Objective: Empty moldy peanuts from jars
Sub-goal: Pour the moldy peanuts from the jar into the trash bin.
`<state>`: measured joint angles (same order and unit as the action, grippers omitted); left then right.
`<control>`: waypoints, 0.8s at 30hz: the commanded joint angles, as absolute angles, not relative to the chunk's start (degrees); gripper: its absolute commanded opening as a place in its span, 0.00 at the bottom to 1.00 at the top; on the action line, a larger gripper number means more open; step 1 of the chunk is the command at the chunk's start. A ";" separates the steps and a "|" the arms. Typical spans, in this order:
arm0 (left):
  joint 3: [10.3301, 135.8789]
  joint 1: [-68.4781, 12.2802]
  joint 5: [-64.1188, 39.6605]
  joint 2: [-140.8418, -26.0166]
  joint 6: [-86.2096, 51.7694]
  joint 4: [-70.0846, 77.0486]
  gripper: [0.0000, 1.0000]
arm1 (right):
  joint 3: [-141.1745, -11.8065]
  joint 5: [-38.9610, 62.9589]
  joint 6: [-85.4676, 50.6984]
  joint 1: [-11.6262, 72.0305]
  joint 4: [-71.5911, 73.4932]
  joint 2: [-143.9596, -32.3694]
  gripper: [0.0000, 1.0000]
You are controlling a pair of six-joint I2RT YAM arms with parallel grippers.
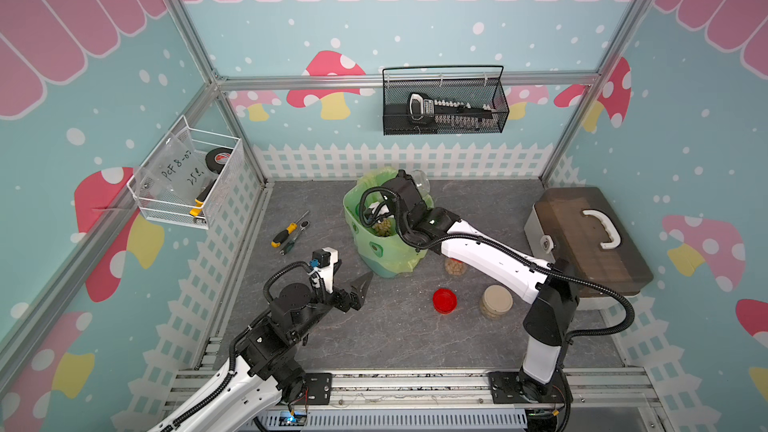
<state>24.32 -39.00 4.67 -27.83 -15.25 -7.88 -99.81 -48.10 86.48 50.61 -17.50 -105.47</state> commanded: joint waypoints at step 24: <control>23.67 -38.28 3.09 -27.38 -16.52 -7.67 0.99 | -101.98 -44.95 88.54 50.10 -17.48 -103.13 0.48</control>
<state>23.79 -38.63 3.77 -27.70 -15.84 -7.88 -98.94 -45.54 89.49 50.57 -17.43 -105.36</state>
